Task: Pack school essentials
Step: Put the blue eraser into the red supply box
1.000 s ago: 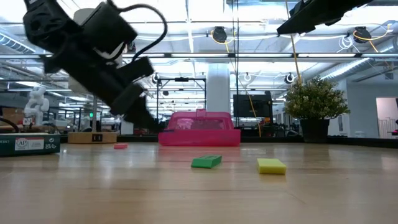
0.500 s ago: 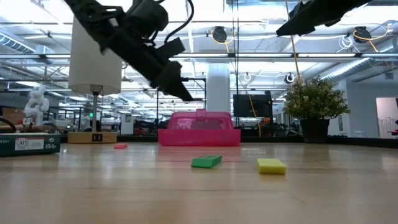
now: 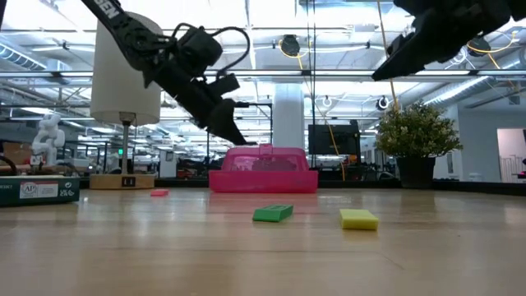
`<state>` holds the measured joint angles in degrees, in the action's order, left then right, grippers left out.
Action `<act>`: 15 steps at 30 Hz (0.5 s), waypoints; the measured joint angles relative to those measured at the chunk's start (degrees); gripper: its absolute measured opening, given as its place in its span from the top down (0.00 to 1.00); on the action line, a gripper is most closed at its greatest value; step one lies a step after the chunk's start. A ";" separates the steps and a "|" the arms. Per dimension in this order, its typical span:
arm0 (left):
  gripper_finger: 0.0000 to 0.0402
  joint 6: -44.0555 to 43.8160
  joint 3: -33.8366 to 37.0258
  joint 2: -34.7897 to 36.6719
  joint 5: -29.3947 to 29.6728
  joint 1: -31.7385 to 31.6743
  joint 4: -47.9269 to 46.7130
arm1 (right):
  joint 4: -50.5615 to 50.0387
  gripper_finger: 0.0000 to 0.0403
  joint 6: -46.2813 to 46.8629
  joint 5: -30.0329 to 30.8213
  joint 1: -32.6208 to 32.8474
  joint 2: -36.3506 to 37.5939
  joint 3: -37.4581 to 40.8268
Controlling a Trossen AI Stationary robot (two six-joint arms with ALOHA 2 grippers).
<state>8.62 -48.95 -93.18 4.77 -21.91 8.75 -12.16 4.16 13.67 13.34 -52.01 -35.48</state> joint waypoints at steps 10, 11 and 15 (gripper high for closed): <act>0.75 12.25 0.02 -4.09 -4.78 -4.29 0.44 | 9.68 0.66 -1.01 -0.24 0.00 0.00 4.43; 0.75 12.57 0.02 -4.42 -4.76 -4.75 0.58 | 10.09 0.66 -1.71 -0.24 0.00 0.00 4.43; 0.75 12.76 0.02 -6.30 -4.54 -6.13 0.42 | 12.49 0.66 -4.52 -0.22 0.00 0.00 4.43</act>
<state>21.38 -48.93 -99.48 0.23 -28.03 9.17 0.33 -0.36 13.45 13.34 -52.01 -31.05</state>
